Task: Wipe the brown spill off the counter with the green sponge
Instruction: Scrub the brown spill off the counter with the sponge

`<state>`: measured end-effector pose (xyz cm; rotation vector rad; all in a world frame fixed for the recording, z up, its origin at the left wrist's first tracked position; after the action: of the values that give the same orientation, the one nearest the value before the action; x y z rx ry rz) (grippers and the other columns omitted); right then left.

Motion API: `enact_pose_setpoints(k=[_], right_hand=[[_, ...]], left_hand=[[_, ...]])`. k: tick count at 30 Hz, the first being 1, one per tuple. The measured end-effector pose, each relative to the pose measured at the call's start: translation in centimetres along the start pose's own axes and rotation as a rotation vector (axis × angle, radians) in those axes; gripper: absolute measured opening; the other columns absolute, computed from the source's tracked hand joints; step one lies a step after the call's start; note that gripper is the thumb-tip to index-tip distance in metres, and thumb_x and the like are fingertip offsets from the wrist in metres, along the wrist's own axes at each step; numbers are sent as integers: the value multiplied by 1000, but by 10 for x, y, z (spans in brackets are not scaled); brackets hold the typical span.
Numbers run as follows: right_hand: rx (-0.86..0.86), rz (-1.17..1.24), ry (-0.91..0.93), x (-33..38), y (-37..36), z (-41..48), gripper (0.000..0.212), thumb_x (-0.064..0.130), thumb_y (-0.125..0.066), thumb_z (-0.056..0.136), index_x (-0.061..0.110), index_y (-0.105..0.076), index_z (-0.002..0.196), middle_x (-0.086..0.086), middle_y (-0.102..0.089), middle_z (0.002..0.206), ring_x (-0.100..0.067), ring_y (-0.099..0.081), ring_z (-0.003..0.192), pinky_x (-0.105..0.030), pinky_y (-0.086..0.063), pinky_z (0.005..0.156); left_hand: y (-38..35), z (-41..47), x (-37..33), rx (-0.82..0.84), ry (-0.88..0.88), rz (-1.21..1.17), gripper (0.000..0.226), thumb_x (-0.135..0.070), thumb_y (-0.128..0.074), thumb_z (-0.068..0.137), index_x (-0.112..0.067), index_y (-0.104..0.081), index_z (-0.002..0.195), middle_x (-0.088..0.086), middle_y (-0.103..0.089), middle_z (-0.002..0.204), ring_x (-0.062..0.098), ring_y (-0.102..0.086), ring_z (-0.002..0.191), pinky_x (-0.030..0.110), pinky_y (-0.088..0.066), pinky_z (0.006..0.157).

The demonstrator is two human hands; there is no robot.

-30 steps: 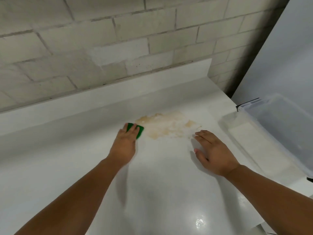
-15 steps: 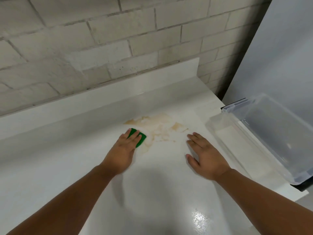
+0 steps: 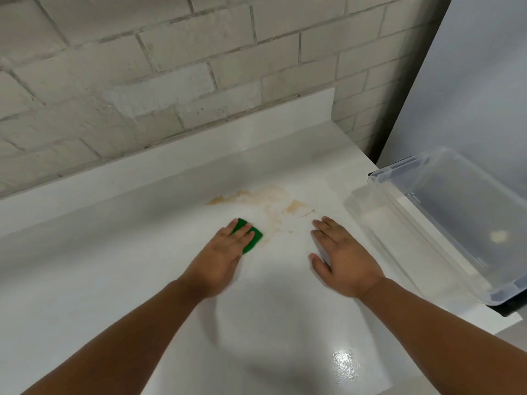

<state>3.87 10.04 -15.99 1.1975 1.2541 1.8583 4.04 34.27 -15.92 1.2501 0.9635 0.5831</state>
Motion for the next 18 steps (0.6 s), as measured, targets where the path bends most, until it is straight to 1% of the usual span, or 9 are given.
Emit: enact_pose_setpoints(k=[2, 4, 6, 8, 10, 12, 14, 16, 18], right_hand=[[4, -11, -5, 0, 0, -1, 60, 48, -39, 95, 8, -48, 140, -2, -36, 154, -16, -18, 148, -34, -23, 119], [11, -17, -6, 1, -1, 0, 60, 48, -38, 96, 9, -47, 141, -2, -35, 155, -16, -17, 148, -32, -21, 119], [23, -18, -12, 0, -1, 0, 61, 49, -36, 96, 10, -46, 142, -1, -33, 156, -15, -15, 148, -32, -20, 120], [33, -21, -14, 0, -2, 0, 62, 49, -35, 96, 10, -45, 143, -1, -32, 157, -15, -14, 148, -31, -18, 120], [39, -20, -14, -1, -2, 0, 64, 50, -33, 95, 9, -44, 143, -2, -31, 157, -16, -14, 148, -31, -17, 120], [49, -25, -10, -1, -2, -1, 65, 51, -32, 95, 10, -42, 145, -2, -30, 158, -15, -13, 149, -31, -16, 121], [61, -24, -10, 0, -2, -2, 64, 50, -32, 96, 11, -40, 146, -1, -27, 159, -15, -10, 149, -29, -13, 120], [74, -10, -15, 0, -2, -2, 64, 50, -33, 97, 11, -38, 147, 0, -24, 160, -14, -8, 149, -28, -10, 120], [82, -4, -18, 1, -1, -2, 64, 50, -31, 97, 12, -36, 148, 0, -23, 161, -14, -7, 150, -28, -10, 120]], left_hand=[[6, 12, 19, -28, 152, 5, 54, -18, -30, 99, -18, -33, 153, -3, -25, 161, 22, -9, 153, 36, -9, 123], [7, 33, 21, -55, 329, 49, 54, -14, -35, 100, -14, -30, 153, 3, -25, 162, 29, -10, 152, 43, -13, 123], [1, 49, 6, -39, 433, 78, 54, -25, -31, 103, -14, -23, 156, 4, -18, 164, 30, -5, 152, 45, -12, 123], [-6, 53, -21, -20, 417, 63, 60, -44, -22, 103, -20, -17, 158, 0, -10, 166, 27, 2, 153, 45, -8, 123], [-15, 42, -53, 33, 304, 52, 65, -55, -15, 102, -24, -9, 158, -4, -3, 166, 21, 12, 152, 44, -4, 124], [-19, 17, -70, 90, 169, 83, 65, -55, -14, 103, -23, -6, 158, -5, 1, 166, 17, 17, 151, 43, -2, 124], [-17, -6, -65, 128, 82, 146, 64, -54, -14, 103, -22, -6, 159, -4, 1, 166, 16, 18, 151, 42, -2, 124], [-14, -15, -44, 150, 104, 190, 65, -54, -15, 103, -22, -3, 158, -3, 3, 166, 17, 19, 150, 44, -3, 124], [-13, -5, -26, 158, 239, 190, 69, -57, -14, 101, -21, 0, 158, -3, 8, 166, 18, 23, 149, 46, -3, 124]])
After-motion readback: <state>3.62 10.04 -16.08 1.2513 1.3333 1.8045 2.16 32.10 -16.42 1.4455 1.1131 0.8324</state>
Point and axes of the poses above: each hand's wrist, its own z-axis towards the middle knuckle, its own y-axis out of the back of the hand, x = y × z, the point moved 9 cm from there along z, towards the middle knuckle
